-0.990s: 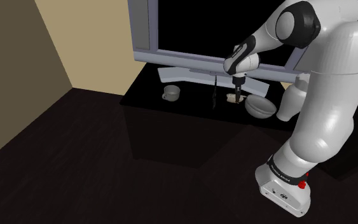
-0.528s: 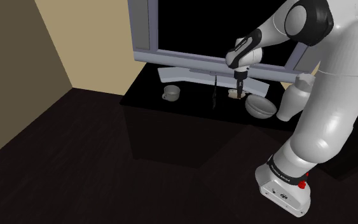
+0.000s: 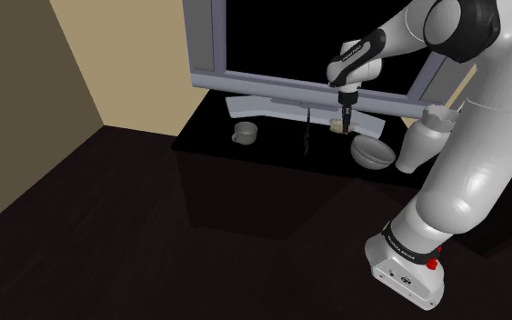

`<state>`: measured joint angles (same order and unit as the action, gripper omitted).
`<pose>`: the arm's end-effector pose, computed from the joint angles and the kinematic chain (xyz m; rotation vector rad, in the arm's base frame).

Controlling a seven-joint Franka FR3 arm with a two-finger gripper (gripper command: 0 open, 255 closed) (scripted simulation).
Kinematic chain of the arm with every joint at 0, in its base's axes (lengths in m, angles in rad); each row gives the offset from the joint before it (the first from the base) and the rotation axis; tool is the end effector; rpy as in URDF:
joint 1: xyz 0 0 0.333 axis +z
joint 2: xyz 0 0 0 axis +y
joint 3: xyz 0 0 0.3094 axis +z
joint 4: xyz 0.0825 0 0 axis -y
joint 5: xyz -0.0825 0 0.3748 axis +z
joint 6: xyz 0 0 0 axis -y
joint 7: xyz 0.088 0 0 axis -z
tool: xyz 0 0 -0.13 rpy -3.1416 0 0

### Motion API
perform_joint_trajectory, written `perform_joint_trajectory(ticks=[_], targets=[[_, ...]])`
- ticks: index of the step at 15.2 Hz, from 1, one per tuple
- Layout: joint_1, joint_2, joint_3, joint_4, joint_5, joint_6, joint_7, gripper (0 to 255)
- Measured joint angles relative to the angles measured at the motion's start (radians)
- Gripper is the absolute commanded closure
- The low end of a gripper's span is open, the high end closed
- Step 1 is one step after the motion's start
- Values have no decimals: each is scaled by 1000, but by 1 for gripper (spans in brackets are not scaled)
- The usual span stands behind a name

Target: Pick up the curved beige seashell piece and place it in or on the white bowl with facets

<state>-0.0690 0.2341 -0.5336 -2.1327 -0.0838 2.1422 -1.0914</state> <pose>0.4355 -0.3063 0.2763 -2.9777 -0.8267 0.4159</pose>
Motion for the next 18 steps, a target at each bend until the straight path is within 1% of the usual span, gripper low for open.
perform_joint_trajectory(ticks=[12,16,18], targets=[[17,-100,-12,57,-47,-146,15,255],[-4,-177,-41,-24,-101,-128,-3,255],[-22,-222,-62,-75,-137,-110,-19,255]])
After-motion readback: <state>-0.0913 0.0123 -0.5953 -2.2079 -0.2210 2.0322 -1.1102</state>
